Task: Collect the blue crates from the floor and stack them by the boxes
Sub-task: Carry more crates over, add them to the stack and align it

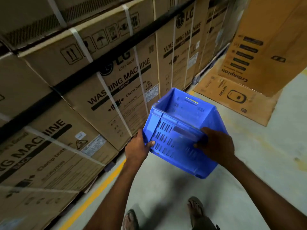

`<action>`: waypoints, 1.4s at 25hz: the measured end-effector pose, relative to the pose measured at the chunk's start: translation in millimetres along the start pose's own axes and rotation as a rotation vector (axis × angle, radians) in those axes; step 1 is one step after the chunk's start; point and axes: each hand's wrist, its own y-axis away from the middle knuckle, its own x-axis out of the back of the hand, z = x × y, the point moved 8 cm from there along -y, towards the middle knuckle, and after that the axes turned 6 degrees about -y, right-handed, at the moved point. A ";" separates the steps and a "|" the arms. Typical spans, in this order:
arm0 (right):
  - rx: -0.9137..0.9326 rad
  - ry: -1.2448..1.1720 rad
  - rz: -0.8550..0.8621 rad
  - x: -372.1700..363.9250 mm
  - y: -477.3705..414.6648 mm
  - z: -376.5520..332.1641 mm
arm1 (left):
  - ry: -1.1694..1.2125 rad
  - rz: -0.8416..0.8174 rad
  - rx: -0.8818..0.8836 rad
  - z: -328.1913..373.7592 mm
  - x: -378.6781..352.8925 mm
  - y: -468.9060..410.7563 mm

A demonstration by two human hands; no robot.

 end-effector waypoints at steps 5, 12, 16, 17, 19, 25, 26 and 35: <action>-0.085 0.124 0.117 -59.2 -20.8 -42.8 | 0.095 -0.036 -0.152 -56.3 -19.2 -80.9; -0.061 0.213 0.265 -130.8 -79.6 -39.4 | 0.143 0.042 -0.239 -77.0 -97.9 -187.8; 0.016 0.259 0.320 -210.3 -114.0 -7.3 | 0.209 0.129 -0.274 -94.0 -187.4 -237.3; 0.044 0.271 0.325 -231.1 -119.6 -0.3 | 0.222 0.148 -0.299 -100.5 -210.1 -245.1; 0.079 0.309 0.365 -265.3 -125.8 11.6 | 0.253 0.206 -0.359 -111.2 -252.4 -255.0; 0.141 0.352 0.469 -323.3 -138.0 16.1 | 0.287 0.347 -0.460 -133.1 -316.7 -298.8; 0.151 0.369 0.489 -331.0 -136.9 13.5 | 0.301 0.341 -0.474 -138.7 -326.5 -306.8; 0.155 0.477 0.541 -346.2 -141.5 6.0 | 0.548 0.224 -0.567 -144.9 -351.2 -332.6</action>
